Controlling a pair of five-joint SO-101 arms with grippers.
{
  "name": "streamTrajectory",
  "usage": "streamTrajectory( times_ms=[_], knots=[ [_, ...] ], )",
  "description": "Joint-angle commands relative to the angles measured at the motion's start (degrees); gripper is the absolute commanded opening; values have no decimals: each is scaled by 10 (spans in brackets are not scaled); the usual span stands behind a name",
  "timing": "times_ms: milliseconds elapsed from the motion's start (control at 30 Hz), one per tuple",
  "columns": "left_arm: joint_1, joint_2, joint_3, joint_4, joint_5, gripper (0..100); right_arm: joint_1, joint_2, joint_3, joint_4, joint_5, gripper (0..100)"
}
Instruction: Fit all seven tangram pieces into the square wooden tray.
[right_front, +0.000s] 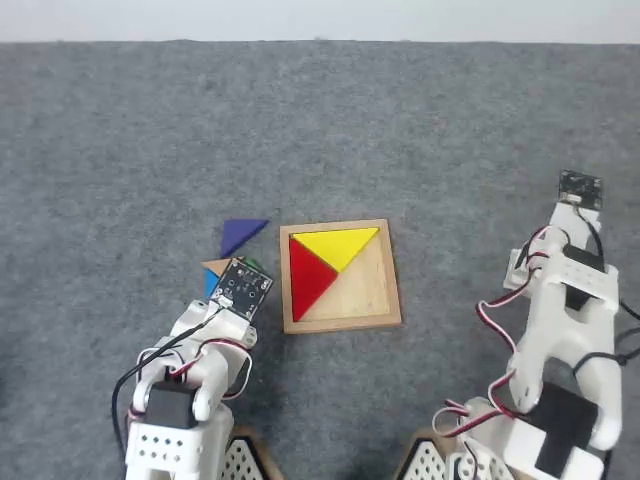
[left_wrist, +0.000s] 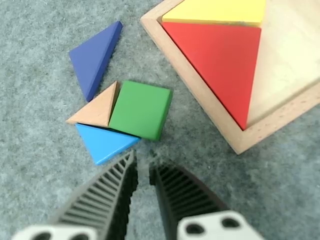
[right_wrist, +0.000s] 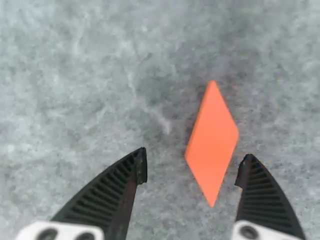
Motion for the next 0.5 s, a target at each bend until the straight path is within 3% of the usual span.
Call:
streamTrajectory(
  times_ms=[0, 467],
  knots=[
    [-1, -3, -5, 3, 2, 42, 22, -30, -25, -19, -8, 277],
    [-1, -3, -5, 3, 2, 42, -18, 78, -84, -11, -4, 277]
  ],
)
